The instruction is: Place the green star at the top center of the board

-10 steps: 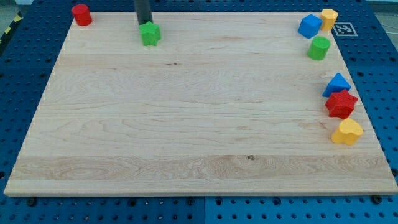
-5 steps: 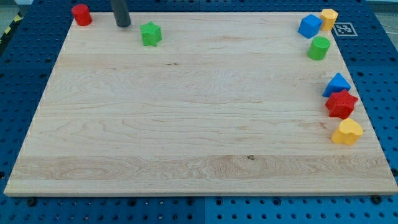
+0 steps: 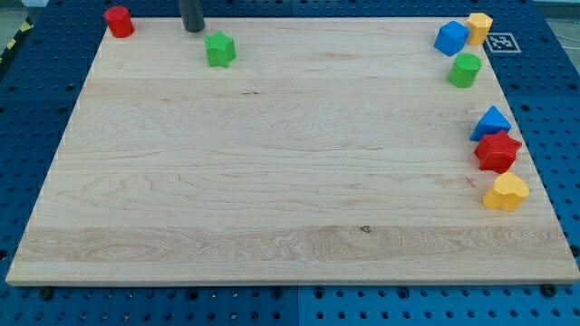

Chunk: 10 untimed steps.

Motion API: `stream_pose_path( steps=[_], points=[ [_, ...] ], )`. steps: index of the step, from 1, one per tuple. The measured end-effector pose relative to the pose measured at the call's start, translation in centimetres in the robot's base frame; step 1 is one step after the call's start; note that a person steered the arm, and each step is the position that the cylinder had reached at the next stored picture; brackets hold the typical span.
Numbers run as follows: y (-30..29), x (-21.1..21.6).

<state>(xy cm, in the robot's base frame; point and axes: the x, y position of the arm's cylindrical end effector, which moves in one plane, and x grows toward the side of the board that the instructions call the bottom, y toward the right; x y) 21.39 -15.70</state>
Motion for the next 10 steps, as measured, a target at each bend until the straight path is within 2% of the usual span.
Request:
stream_pose_path(
  steps=[2, 4, 6, 8, 10],
  points=[
    [-2.5, 4.6],
    [0.2, 8.0],
    [5.2, 7.5],
    [5.4, 4.7],
    [3.9, 5.4]
  ],
)
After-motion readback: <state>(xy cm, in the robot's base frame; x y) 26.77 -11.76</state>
